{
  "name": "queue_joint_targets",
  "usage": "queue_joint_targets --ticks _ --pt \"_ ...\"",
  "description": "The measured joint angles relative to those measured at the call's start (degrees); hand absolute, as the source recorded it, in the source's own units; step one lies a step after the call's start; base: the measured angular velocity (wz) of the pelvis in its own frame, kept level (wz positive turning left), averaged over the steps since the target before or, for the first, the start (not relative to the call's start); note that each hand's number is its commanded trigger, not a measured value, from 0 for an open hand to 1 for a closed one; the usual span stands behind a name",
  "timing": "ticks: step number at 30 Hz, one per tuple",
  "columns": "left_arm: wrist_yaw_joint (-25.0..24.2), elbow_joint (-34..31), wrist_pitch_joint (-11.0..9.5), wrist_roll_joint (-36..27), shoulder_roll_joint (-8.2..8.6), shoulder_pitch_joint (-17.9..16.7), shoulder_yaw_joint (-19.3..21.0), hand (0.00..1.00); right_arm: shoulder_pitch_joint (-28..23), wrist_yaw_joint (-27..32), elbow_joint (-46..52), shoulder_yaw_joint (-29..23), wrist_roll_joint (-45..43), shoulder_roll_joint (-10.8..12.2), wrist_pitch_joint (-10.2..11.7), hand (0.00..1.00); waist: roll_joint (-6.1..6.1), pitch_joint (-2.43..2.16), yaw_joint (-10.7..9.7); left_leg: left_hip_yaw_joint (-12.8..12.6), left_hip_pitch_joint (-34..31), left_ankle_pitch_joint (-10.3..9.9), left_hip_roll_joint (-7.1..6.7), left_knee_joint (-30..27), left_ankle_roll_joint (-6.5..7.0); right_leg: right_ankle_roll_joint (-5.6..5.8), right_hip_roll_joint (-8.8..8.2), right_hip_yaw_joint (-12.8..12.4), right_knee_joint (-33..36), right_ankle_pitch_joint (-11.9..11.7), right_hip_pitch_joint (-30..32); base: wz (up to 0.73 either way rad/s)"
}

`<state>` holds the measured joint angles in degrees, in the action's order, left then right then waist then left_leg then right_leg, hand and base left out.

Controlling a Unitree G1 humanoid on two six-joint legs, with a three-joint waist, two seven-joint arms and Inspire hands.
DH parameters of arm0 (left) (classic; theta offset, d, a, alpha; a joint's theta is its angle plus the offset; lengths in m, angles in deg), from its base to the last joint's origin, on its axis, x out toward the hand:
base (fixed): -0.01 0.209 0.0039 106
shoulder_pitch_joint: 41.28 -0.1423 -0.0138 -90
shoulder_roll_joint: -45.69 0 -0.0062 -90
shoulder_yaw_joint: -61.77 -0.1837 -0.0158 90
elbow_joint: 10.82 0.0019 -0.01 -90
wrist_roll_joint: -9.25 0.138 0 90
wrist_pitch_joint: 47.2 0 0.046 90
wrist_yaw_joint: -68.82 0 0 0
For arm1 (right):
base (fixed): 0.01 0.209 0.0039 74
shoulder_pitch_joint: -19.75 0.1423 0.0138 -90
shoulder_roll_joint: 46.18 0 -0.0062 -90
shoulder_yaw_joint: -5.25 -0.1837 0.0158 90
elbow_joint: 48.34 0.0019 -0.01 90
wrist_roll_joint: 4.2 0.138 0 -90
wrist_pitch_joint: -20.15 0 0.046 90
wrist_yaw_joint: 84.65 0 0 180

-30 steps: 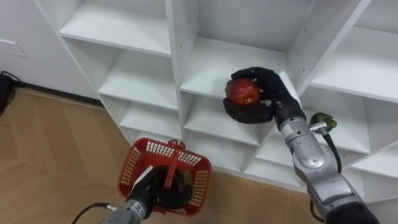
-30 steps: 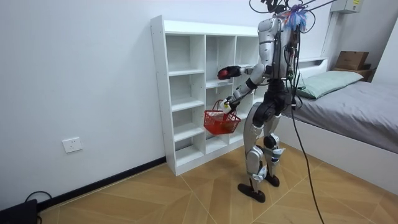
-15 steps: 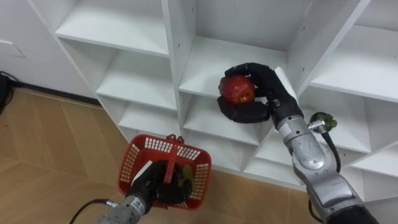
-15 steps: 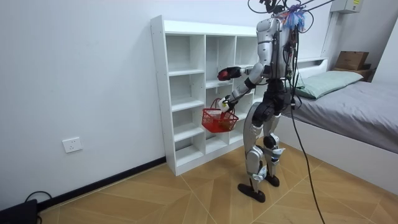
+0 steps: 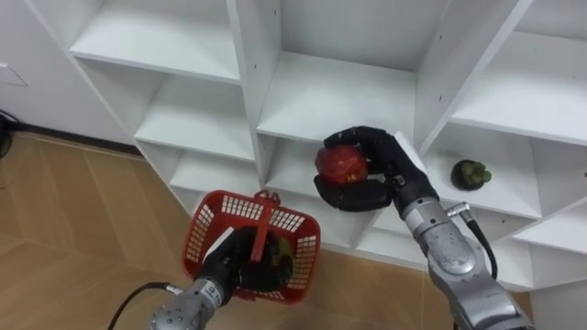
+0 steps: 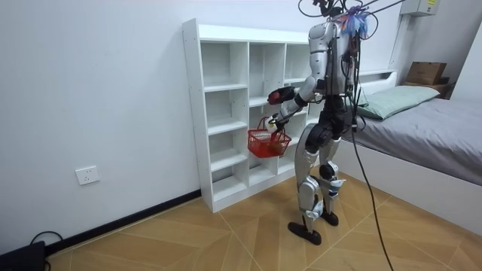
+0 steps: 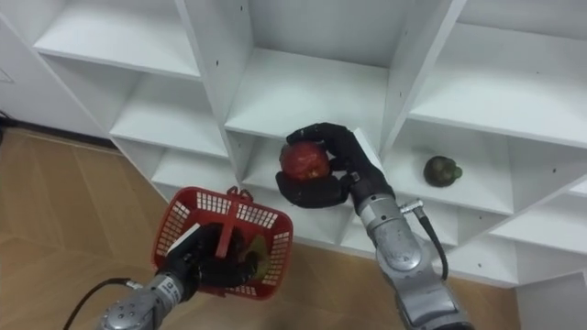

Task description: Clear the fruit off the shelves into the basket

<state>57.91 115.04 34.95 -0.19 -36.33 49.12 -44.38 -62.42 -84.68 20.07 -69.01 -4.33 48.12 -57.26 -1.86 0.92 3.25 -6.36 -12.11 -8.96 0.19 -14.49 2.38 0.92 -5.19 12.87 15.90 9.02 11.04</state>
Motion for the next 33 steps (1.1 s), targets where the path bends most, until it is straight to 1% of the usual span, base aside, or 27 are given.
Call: queue_joint_targets --ticks 4,8,11,13,15,22,23,28,30,33 --pt "-0.24 0.00 -0.09 -0.06 0.52 0.17 0.10 1.00 0.00 -0.87 0.01 -0.02 -0.15 -0.01 -0.14 1.00 -0.09 0.03 -0.33 -0.09 -0.26 0.00 0.01 -0.04 0.00 -0.02 -0.02 -0.01 -0.01 -0.01 0.29 -0.01" --pt "-1.06 0.00 -0.09 -0.03 0.69 0.23 0.17 1.00 -0.02 -1.57 0.22 -0.02 -0.14 0.04 -0.25 1.00 -0.19 0.06 -0.56 -0.14 -0.36 -0.01 0.01 -0.02 -0.01 -0.01 -0.01 -0.37 -0.01 -0.01 0.39 0.00" --pt "-1.05 0.01 -0.09 -0.10 0.84 0.24 0.20 1.00 -0.02 -2.17 0.33 0.01 -0.11 0.45 -0.26 1.00 -0.23 0.04 -1.23 -0.15 -0.36 -0.01 0.03 -0.02 -0.01 -0.01 0.01 -0.47 0.04 -0.01 0.41 0.00" --pt "-1.05 0.00 -0.09 -0.40 0.86 0.24 0.17 1.00 -0.74 -2.36 1.74 0.16 -0.21 0.71 -0.27 1.00 -0.24 0.04 -1.36 -0.57 -0.30 -0.01 0.09 -0.03 -0.01 -0.01 0.16 -1.41 0.04 -0.01 0.47 -0.08" --pt "-1.05 0.00 -0.11 -1.69 0.85 0.23 0.20 1.00 -1.53 -2.66 3.25 0.51 -0.20 0.71 -0.23 1.00 -0.28 0.03 -1.42 -0.85 -0.33 -0.01 0.14 -0.03 -0.01 -0.02 0.22 -1.74 0.06 -0.01 0.64 -0.08" --pt "-1.12 -0.37 -0.51 -2.35 0.84 0.26 0.12 1.00 -3.11 -3.33 4.36 0.91 -0.21 0.71 -0.23 1.00 -0.27 0.02 -1.65 -1.07 -0.59 -0.01 0.28 -0.31 -0.01 -0.11 0.29 -1.85 0.21 -0.07 0.88 -0.01" --pt "-1.16 -0.73 -0.51 -2.35 0.83 0.25 0.12 1.00 -3.11 -3.41 4.36 0.91 -0.26 0.72 -0.23 1.00 -0.27 0.02 -1.66 -1.06 -0.71 -0.01 0.31 -0.36 -0.01 -0.15 0.31 -1.83 0.16 -0.11 0.95 0.04" --pt "-2.18 -6.83 -0.54 -2.64 0.90 0.05 0.12 1.00 -4.03 -3.85 4.34 0.97 -0.40 1.01 -0.23 1.00 -0.08 0.03 -1.50 -1.03 -1.28 -0.03 0.50 -0.85 -0.03 -0.14 0.50 -1.69 -0.24 -0.45 1.04 0.00" --pt "-2.26 -9.71 -0.64 -3.71 0.89 0.05 0.15 1.00 -4.43 -3.84 4.34 0.96 -0.48 1.08 -0.23 1.00 0.29 0.03 -1.49 -1.04 -1.27 -0.03 0.51 -0.86 -0.03 -0.14 0.52 -1.71 -0.28 -0.55 1.05 0.00" --pt "-2.49 -11.77 -0.87 -4.55 1.13 0.05 0.09 1.00 -4.58 -3.88 4.33 0.96 -0.82 1.05 -0.23 1.00 0.79 0.03 -1.56 -1.04 -1.27 -0.03 0.60 -0.93 -0.04 -0.20 0.60 -1.65 -0.23 -0.60 1.05 0.00"
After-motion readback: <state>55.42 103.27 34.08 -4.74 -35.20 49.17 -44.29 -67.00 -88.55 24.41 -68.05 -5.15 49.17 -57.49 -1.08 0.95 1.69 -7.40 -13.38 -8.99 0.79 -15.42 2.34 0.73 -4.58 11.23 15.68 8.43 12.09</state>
